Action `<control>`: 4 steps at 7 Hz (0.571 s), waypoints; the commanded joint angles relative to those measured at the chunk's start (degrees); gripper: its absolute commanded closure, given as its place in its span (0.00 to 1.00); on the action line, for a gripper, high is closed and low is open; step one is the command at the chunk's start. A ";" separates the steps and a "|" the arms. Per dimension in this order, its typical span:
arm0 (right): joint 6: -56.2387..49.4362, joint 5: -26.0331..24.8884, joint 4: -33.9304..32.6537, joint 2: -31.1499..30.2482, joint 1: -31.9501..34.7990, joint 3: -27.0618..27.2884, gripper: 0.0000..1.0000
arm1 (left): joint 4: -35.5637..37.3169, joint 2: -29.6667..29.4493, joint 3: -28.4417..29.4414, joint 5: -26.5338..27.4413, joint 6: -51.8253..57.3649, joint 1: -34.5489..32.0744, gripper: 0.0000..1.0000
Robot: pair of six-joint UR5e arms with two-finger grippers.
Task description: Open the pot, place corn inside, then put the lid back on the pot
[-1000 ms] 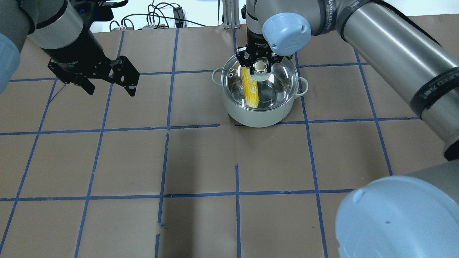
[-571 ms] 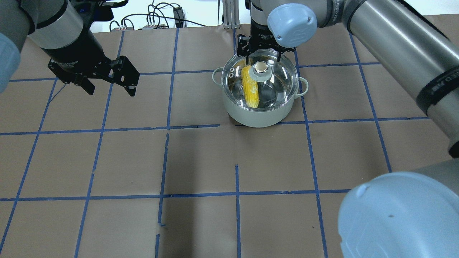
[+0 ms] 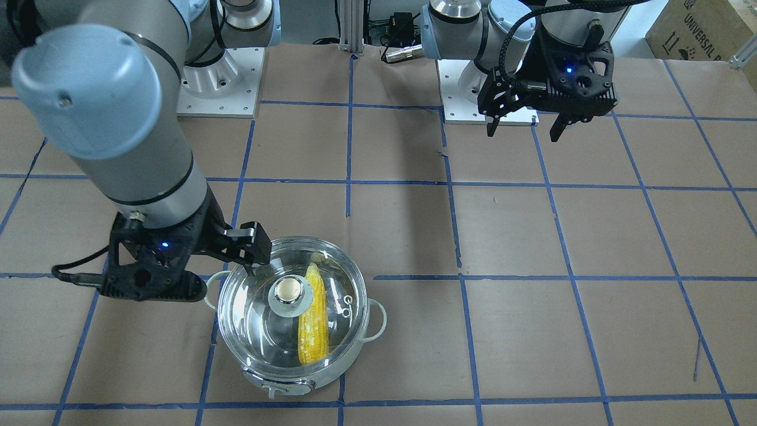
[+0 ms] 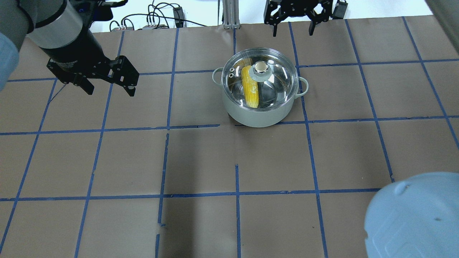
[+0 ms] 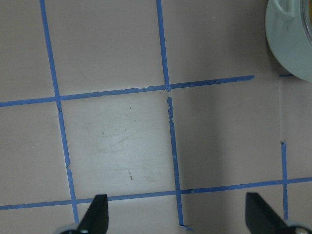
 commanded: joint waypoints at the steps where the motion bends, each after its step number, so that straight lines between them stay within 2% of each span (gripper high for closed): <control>1: -0.75 0.38 1.32 -6.65 -4.25 2.24 0.00 | -0.44 0.06 0.01 0.17 -0.01 -0.02 0.00; 2: -4.32 1.52 1.24 -10.60 -4.79 7.49 0.00 | -0.44 0.24 -0.17 0.17 -0.01 -0.02 0.00; 4: -4.01 2.32 0.98 -20.96 -4.45 19.00 0.00 | -2.26 -0.54 1.48 0.08 -0.79 0.25 0.00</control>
